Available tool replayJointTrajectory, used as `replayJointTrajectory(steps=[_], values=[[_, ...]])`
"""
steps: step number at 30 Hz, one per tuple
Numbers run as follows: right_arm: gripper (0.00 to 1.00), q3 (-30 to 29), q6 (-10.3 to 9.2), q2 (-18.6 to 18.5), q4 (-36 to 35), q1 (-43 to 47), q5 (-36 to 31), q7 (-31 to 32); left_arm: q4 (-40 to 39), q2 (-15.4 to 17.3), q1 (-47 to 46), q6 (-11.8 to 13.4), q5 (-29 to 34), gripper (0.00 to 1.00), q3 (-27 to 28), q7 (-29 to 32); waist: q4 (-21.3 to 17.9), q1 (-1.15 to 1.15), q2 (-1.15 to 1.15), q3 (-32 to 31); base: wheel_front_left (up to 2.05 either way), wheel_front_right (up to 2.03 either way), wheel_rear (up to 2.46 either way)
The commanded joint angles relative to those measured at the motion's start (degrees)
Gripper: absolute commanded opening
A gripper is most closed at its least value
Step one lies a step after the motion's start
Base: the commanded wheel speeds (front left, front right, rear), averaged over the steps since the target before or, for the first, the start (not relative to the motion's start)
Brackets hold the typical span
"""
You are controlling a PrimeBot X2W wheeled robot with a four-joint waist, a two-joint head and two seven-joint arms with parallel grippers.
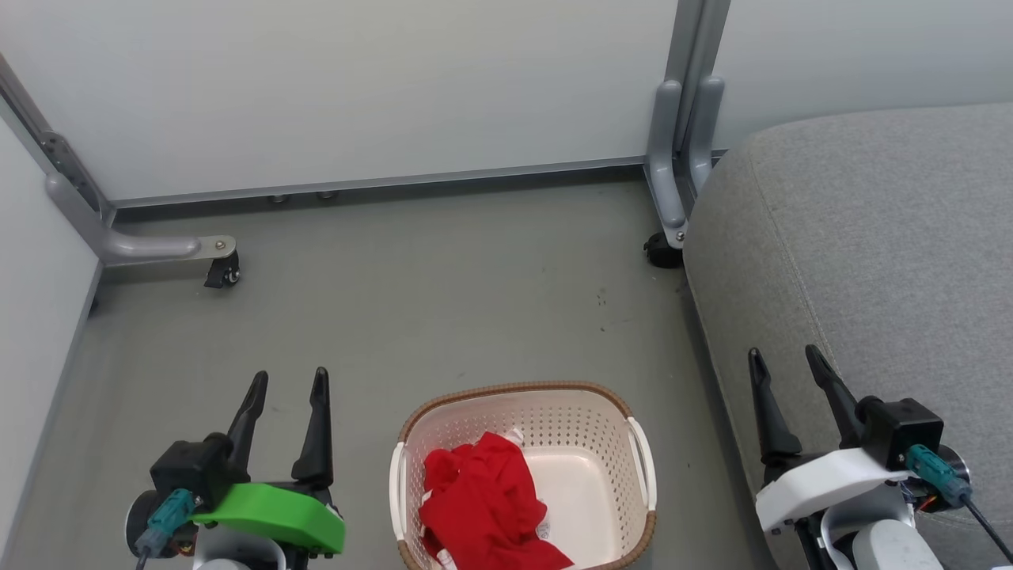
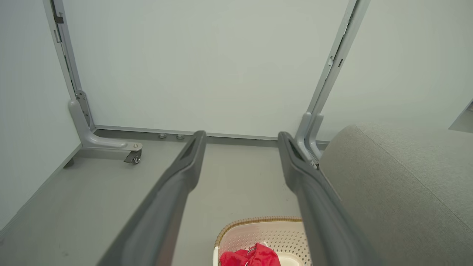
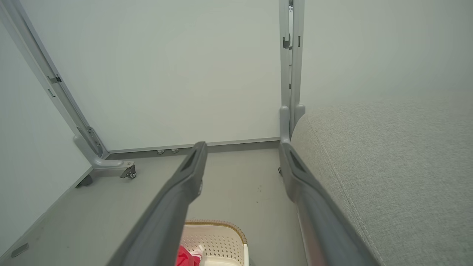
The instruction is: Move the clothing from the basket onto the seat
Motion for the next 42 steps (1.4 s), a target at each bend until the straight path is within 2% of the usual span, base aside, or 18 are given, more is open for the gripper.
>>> replayJointTrajectory(steps=[1, 30, 42], values=[[1.00, 0.01, 0.01, -0.18, -0.05, 0.31, -1.26, -0.58, 0.12, -0.05, 0.61, -0.14, 1.06, 1.00, -0.03, -0.47, 0.00, 0.00, 0.00, 0.01, 0.00, 0.00, 0.00], [1.00, -0.24, 0.01, 0.05, 0.70, 0.99, -8.85, -3.68, 4.00, -0.74, 1.08, -0.18, 9.12, 1.00, -0.44, -3.67, 0.06, 0.00, 0.00, 0.12, 0.00, 0.00, 0.00], [1.00, -0.43, 0.01, 0.05, 0.65, 0.89, -7.22, -3.59, 4.49, -0.96, 0.83, -0.18, 7.68, 1.00, 0.01, -3.52, 0.39, 0.00, 0.00, 0.20, 0.00, 0.00, 0.00]])
